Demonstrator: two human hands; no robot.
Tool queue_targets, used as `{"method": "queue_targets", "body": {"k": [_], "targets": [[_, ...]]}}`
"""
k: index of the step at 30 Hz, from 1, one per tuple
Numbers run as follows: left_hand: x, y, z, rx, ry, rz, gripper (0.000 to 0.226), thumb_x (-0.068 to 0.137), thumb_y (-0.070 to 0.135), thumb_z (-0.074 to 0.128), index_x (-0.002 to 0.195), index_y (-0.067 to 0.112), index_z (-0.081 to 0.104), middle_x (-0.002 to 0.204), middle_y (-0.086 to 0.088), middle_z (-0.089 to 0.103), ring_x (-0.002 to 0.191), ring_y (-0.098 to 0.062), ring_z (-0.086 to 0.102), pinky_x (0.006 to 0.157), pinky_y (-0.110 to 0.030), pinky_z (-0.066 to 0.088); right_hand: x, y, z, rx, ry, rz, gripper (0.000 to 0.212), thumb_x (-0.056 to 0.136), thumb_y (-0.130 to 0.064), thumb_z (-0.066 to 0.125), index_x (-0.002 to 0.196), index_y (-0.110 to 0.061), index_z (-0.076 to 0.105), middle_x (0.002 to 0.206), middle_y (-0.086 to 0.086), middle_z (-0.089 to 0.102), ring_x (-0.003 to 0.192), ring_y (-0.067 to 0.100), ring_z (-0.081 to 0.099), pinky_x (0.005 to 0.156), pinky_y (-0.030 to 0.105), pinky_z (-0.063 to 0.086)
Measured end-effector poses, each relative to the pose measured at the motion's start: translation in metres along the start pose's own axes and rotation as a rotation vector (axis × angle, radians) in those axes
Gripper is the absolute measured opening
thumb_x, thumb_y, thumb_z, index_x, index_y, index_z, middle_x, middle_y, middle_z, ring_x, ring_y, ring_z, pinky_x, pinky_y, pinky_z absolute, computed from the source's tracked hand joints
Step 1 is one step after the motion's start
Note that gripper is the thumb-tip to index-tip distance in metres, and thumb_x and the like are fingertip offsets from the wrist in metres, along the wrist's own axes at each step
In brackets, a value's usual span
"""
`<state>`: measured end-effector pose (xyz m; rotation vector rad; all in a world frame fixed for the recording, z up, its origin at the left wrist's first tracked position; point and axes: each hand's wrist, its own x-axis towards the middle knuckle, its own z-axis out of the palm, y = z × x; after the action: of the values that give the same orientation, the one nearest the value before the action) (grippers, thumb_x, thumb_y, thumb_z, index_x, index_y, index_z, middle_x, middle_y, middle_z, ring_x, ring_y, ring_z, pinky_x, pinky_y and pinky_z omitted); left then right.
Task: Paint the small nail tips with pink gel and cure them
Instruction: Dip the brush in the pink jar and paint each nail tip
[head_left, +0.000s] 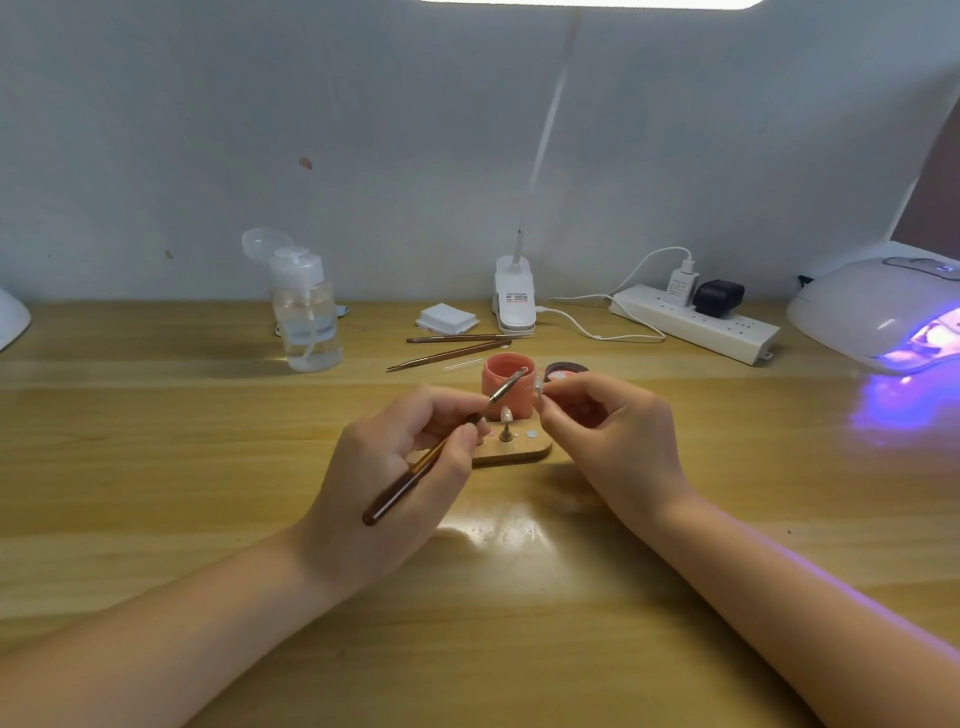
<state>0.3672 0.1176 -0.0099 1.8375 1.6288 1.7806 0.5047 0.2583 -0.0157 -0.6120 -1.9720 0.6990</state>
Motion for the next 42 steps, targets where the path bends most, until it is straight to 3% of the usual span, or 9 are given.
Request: {"method": "queue_targets", "body": {"k": [11,17,20,22,28,33,38,42], "targets": [[-0.0022,-0.0029,-0.0031,0.048,-0.025,0.021,0.021,0.087,0.019,0.057,0.102,0.011,0.069,0.091,0.003,0.073,0.087,-0.008,0.070,0.074,-0.026,0.057,-0.0009,-0.0025,-0.0019,0.015,0.017,-0.035,0.012,0.081,-0.013,0.074,0.091,-0.017,0.074,0.078,-0.006,0.069,0.077,0.007,0.065,0.071,0.024,0.054],[-0.0004,0.0000,-0.0003,0.003,0.014,0.005,0.021,0.089,0.024,0.055,0.107,0.021,0.066,0.093,0.007,0.073,0.090,-0.009,0.070,0.077,-0.025,0.057,-0.0006,-0.0010,0.0007,-0.006,0.006,-0.064,0.011,0.081,-0.010,0.074,0.092,-0.010,0.075,0.081,0.001,0.072,0.073,0.011,0.066,0.071,0.028,0.054],[-0.0008,-0.0028,-0.0006,0.036,-0.024,0.005,0.019,0.090,0.017,0.057,0.104,0.013,0.069,0.092,0.005,0.073,0.088,-0.008,0.070,0.075,-0.026,0.057,-0.0008,0.0000,0.0005,-0.013,0.003,-0.085,0.012,0.081,-0.009,0.074,0.092,-0.011,0.075,0.081,0.002,0.072,0.073,0.011,0.065,0.070,0.024,0.054],[-0.0023,-0.0039,-0.0024,0.024,-0.027,-0.006,0.024,0.087,0.022,0.053,0.099,0.010,0.070,0.086,0.004,0.073,0.083,-0.009,0.070,0.072,-0.024,0.056,-0.0005,0.0010,0.0003,-0.005,0.016,-0.076,0.012,0.080,-0.007,0.074,0.091,-0.011,0.075,0.080,0.000,0.072,0.076,0.009,0.064,0.070,0.021,0.053],[-0.0013,-0.0019,-0.0002,0.008,0.041,-0.034,0.025,0.088,0.031,0.052,0.106,0.022,0.067,0.091,0.009,0.073,0.089,-0.012,0.070,0.075,-0.031,0.057,-0.0010,0.0019,0.0016,-0.015,0.014,-0.088,0.009,0.081,-0.009,0.075,0.090,-0.010,0.075,0.079,0.002,0.072,0.071,0.011,0.065,0.070,0.026,0.054],[-0.0012,-0.0035,-0.0026,0.025,0.003,-0.020,0.026,0.085,0.026,0.052,0.098,0.014,0.071,0.085,0.004,0.073,0.084,-0.012,0.071,0.072,-0.034,0.058,-0.0003,0.0016,0.0007,-0.029,0.007,-0.097,0.010,0.081,-0.008,0.075,0.090,-0.011,0.076,0.078,0.001,0.072,0.071,0.011,0.065,0.067,0.021,0.052],[-0.0014,-0.0020,-0.0008,0.031,0.043,-0.006,0.025,0.088,0.028,0.053,0.105,0.021,0.069,0.091,0.009,0.073,0.088,-0.011,0.070,0.073,-0.028,0.057,-0.0009,0.0007,0.0000,-0.051,-0.008,-0.112,0.010,0.081,-0.009,0.074,0.091,-0.008,0.076,0.079,0.002,0.072,0.071,0.012,0.065,0.068,0.026,0.053],[-0.0030,-0.0031,-0.0005,0.057,0.007,-0.015,0.024,0.085,0.027,0.052,0.099,0.019,0.070,0.087,0.009,0.073,0.085,-0.012,0.070,0.071,-0.034,0.056,-0.0011,0.0002,-0.0003,-0.042,0.004,-0.113,0.010,0.081,-0.007,0.074,0.090,-0.011,0.076,0.079,0.003,0.073,0.071,0.011,0.065,0.067,0.023,0.052]]}}
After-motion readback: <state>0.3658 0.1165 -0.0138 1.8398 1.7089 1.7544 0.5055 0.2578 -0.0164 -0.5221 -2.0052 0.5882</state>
